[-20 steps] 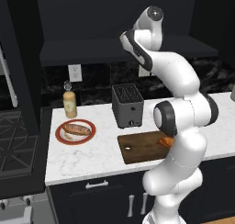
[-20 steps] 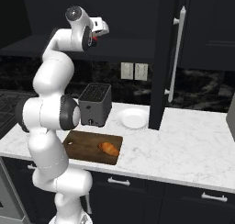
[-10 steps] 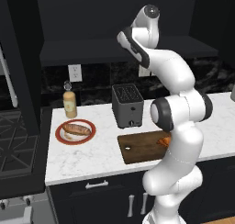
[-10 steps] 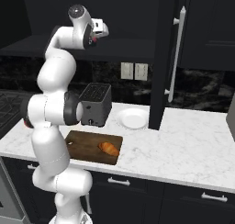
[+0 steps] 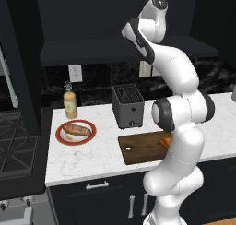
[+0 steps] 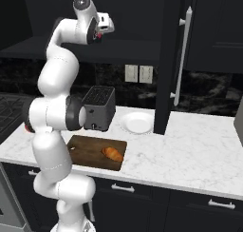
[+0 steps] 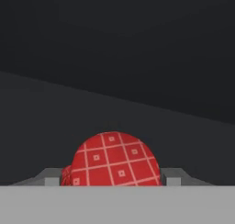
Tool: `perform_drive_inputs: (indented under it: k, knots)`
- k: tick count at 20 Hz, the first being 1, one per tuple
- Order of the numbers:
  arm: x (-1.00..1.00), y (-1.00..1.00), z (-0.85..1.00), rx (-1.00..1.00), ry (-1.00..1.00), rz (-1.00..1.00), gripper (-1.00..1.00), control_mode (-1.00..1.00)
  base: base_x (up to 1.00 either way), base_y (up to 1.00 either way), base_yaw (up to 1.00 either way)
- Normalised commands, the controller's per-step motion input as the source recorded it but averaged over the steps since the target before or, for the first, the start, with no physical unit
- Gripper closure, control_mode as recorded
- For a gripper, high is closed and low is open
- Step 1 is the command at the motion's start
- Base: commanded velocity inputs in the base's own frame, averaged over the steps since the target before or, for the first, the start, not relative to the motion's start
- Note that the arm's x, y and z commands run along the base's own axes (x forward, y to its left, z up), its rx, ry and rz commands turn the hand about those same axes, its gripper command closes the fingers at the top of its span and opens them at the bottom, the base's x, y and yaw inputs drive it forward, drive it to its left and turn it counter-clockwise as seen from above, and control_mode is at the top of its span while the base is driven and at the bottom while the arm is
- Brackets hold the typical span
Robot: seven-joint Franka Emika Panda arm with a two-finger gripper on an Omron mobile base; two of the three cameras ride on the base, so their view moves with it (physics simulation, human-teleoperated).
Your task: From the different types of pastries on the counter, select a croissant and place it on the cutting board. Then retrieve a jar of jam from the cabinet and place it alongside the croissant on the cutting board.
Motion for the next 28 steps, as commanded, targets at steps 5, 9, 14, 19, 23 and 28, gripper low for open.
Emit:
perform_drive_inputs:
  k: [5,9,14,19,23,28]
  knots:
    - [-0.96,-0.42,-0.24,0.04,-0.35,0.09,1.00,-1.00,0.00,0.00,0.00]
    - [-1.00,-0.41,-0.09,0.13,-0.33,0.10,1.00,-1.00,0.00,0.00,0.00]
    - [-0.83,-0.37,0.13,0.13,-0.15,0.06,1.00,-1.00,0.00,0.00,0.00]
    - [-0.45,-0.26,0.34,0.09,0.00,0.02,1.00,-1.00,0.00,0.00,0.00]
    - [-0.27,-0.18,0.47,0.08,0.02,0.01,1.00,-1.00,0.00,0.00,0.00]
    - [-0.50,-0.02,-0.05,0.00,0.08,0.09,1.00,-1.00,0.00,0.00,0.00]
